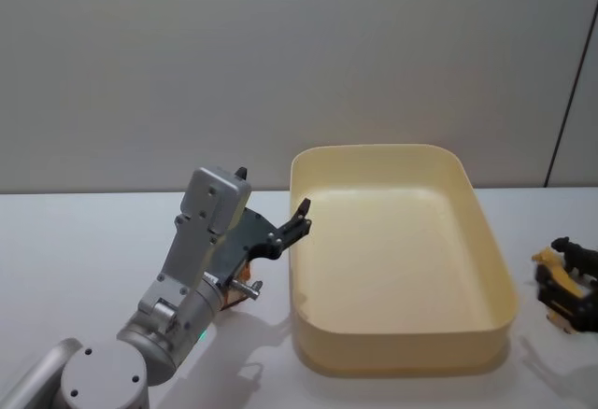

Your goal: Pick up the toy alternately with two hands and place it into the central storage box.

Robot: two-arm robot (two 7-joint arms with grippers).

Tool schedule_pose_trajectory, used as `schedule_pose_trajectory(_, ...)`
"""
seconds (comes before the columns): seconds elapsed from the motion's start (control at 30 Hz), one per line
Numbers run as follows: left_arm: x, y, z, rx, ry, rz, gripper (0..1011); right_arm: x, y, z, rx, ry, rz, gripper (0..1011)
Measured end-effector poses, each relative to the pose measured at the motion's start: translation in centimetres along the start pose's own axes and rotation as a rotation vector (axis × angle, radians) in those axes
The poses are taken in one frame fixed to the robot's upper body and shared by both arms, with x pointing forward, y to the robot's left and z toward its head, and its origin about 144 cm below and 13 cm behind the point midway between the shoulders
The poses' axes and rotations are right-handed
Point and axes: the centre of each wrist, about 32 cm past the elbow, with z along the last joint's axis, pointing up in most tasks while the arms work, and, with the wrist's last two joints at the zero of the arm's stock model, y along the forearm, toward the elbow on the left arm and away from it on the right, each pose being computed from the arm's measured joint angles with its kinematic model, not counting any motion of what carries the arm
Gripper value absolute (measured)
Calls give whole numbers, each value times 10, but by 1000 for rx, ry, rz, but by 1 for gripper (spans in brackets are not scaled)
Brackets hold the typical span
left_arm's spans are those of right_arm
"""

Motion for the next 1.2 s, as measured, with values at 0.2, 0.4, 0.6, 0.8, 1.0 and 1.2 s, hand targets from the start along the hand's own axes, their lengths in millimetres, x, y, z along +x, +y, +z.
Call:
schedule_pose_trajectory(0.2,0,0,0,0,0,0,1001,9,-12,-6,-36,12,-26,1001)
schedule_pose_trajectory(0.4,0,0,0,0,0,0,1001,16,-15,-12,-77,25,-43,1001)
schedule_pose_trajectory(0.6,0,0,0,0,0,0,1001,23,-9,-17,-107,34,-52,1001)
schedule_pose_trajectory(0.8,0,0,0,0,0,0,1002,27,5,-23,-138,41,-51,1001)
schedule_pose_trajectory(1.0,0,0,0,0,0,0,1001,27,21,-29,-170,42,-38,1001)
schedule_pose_trajectory(1.2,0,0,0,0,0,0,1001,26,32,-33,-189,41,-27,965)
